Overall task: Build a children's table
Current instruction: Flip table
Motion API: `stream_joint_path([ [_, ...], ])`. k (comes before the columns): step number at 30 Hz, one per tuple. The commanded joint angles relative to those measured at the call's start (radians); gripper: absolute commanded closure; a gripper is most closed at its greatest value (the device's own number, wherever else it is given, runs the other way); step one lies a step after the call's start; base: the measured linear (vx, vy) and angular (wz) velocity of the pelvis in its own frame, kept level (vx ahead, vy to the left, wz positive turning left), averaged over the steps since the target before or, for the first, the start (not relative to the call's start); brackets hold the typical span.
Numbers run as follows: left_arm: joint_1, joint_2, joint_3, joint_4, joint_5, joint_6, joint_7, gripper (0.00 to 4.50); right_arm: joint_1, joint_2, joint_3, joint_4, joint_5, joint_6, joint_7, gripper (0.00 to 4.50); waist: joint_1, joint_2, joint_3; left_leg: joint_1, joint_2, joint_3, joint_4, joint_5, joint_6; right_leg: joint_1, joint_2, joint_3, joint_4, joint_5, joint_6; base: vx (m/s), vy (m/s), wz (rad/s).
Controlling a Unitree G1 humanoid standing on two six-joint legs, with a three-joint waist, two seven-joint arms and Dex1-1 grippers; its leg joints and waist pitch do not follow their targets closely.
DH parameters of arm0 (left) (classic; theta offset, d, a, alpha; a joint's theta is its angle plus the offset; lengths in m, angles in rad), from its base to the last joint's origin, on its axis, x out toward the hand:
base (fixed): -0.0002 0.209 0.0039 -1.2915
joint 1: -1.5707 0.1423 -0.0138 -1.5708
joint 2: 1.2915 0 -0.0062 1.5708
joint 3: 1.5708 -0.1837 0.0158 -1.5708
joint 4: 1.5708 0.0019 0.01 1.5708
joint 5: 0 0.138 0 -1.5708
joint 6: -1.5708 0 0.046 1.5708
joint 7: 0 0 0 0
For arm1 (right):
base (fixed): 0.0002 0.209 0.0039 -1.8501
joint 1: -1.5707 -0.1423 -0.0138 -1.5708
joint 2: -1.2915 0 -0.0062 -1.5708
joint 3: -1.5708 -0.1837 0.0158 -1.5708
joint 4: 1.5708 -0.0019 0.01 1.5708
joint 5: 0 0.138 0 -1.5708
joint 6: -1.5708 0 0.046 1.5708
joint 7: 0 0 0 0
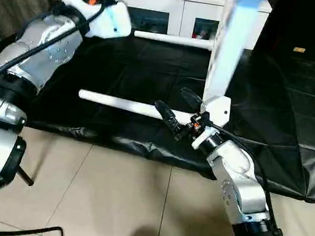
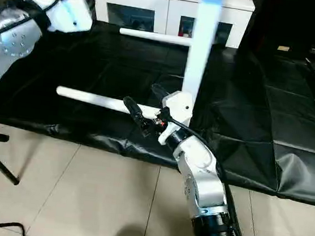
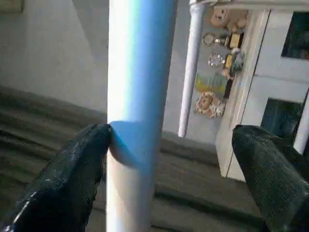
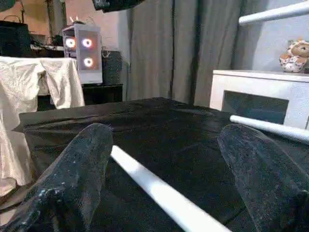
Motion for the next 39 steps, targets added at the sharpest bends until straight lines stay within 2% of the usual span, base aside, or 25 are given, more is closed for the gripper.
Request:
stream_joint_path([
  [1,-0.045,-0.001,-0.008,0.025,0.018,-0.01,0.023,0.02,-0.01,0.005,0.004,-0.007,-0.008,-0.008,0.003,0.61,-0.003,0.017,-0.073,0.032,0.093,-0.047,-0.09,-0.251,-0.057,0.035,-0.11,0.055,-0.058,0.085,-0.19,0.0,0.0,0.0],
  [2,-0.061,-0.004,-0.012,0.048,0.026,-0.011,0.033,0.02,-0.011,0.006,0.008,-0.007,-0.01,-0.009,0.005,0.61,-0.003,0.017,-0.072,0.034,0.091,-0.045,-0.089,-0.258,-0.056,0.031,-0.108,0.055,-0.062,0.078,-0.19,0.0,0.0,0.0],
  [5,-0.113,-0.012,-0.031,0.124,0.057,0.019,0.048,0.02,-0.015,0.007,0.02,-0.009,-0.017,-0.013,0.013,0.61,-0.004,0.014,-0.072,0.028,0.09,-0.045,-0.086,-0.227,-0.049,0.037,-0.111,0.056,-0.059,0.112,-0.192,0.0,0.0,0.0],
  [6,-0.116,-0.013,-0.032,0.129,0.058,0.021,0.048,0.02,-0.015,0.007,0.021,-0.009,-0.017,-0.013,0.013,0.61,-0.002,0.021,-0.073,0.029,0.09,-0.046,-0.085,-0.222,-0.049,0.037,-0.112,0.056,-0.057,0.118,-0.192,0.0,0.0,0.0],
  [7,-0.125,-0.014,-0.038,0.147,0.064,0.033,0.047,0.02,-0.014,0.007,0.023,-0.012,-0.016,-0.014,0.017,0.61,-0.003,0.016,-0.072,0.029,0.09,-0.045,-0.084,-0.215,-0.043,0.038,-0.111,0.055,-0.058,0.128,-0.195,0.0,0.0,0.0],
  [9,-0.142,-0.017,-0.047,0.187,0.066,0.044,0.047,0.02,-0.012,0.005,0.023,-0.021,-0.01,-0.019,0.027,0.61,-0.003,0.02,-0.073,0.029,0.09,-0.044,-0.083,-0.209,-0.038,0.037,-0.11,0.055,-0.058,0.139,-0.199,0.0,0.0,0.0],
  [10,-0.144,-0.017,-0.047,0.19,0.066,0.044,0.047,0.2,-0.011,0.004,0.023,-0.022,-0.009,-0.02,0.028,0.61,-0.003,0.026,-0.073,0.031,0.091,-0.045,-0.083,-0.22,-0.041,0.036,-0.109,0.055,-0.059,0.137,-0.199,0.0,0.0,0.0],
  [14,-0.154,-0.021,-0.038,0.217,0.052,0.046,0.044,0.5,-0.006,0.004,0.011,-0.04,0.018,-0.033,0.049,0.61,-0.002,0.025,-0.074,0.03,0.092,-0.046,-0.083,-0.218,-0.036,0.039,-0.111,0.054,-0.056,0.161,-0.213,0.0,0.0,0.0],
  [22,-0.192,-0.022,-0.037,0.284,0.051,0.058,0.057,1.12,-0.007,0.013,0.0,-0.052,0.06,-0.059,0.081,0.61,-0.001,0.025,-0.071,0.031,0.094,-0.047,-0.085,-0.239,-0.03,0.038,-0.113,0.056,-0.059,0.129,-0.217,0.0,0.0,0.0],
  [23,-0.199,-0.021,-0.04,0.293,0.053,0.06,0.058,1.38,-0.009,0.012,0.001,-0.055,0.071,-0.062,0.099,0.61,0.0,0.025,-0.071,0.031,0.094,-0.046,-0.084,-0.238,-0.027,0.038,-0.114,0.057,-0.06,0.128,-0.219,0.0,0.0,0.0],
  [25,-0.203,-0.021,-0.041,0.298,0.053,0.061,0.059,1.44,-0.011,0.012,0.002,-0.055,0.078,-0.064,0.112,0.61,0.0,0.03,-0.071,0.031,0.095,-0.048,-0.085,-0.245,-0.027,0.037,-0.114,0.056,-0.06,0.124,-0.22,0.0,0.0,0.0],
  [28,-0.214,-0.022,-0.044,0.313,0.056,0.063,0.058,1.7,-0.014,0.01,0.004,-0.057,0.097,-0.071,0.145,0.61,0.001,0.029,-0.07,0.03,0.096,-0.049,-0.085,-0.246,-0.024,0.038,-0.114,0.056,-0.059,0.138,-0.225,0.0,0.0,0.0],
  [31,-0.223,-0.026,-0.039,0.326,0.051,0.067,0.039,1.92,-0.015,0.009,-0.003,-0.058,0.113,-0.078,0.157,0.61,0.001,0.032,-0.072,0.03,0.096,-0.049,-0.084,-0.237,-0.023,0.039,-0.115,0.056,-0.058,0.152,-0.228,0.0,0.0,0.0],
  [32,-0.224,-0.027,-0.039,0.328,0.049,0.068,0.033,2.07,-0.015,0.01,-0.005,-0.058,0.117,-0.079,0.158,0.61,0.001,0.03,-0.071,0.03,0.096,-0.048,-0.084,-0.234,-0.022,0.04,-0.114,0.056,-0.058,0.156,-0.229,0.0,0.0,0.0],
  [36,-0.232,-0.036,-0.029,0.345,0.029,0.071,-0.009,2.41,-0.013,0.014,-0.008,-0.054,0.118,-0.086,0.162,0.61,0.002,0.035,-0.069,0.031,0.096,-0.048,-0.085,-0.247,-0.024,0.038,-0.115,0.057,-0.061,0.125,-0.233,0.0,0.0,0.0],
  [39,-0.234,-0.044,-0.013,0.351,0.005,0.08,-0.052,2.72,-0.01,0.016,-0.009,-0.054,0.115,-0.088,0.16,0.61,0.003,0.033,-0.067,0.03,0.096,-0.047,-0.085,-0.245,-0.021,0.038,-0.116,0.058,-0.062,0.116,-0.238,0.0,0.0,0.0],
])
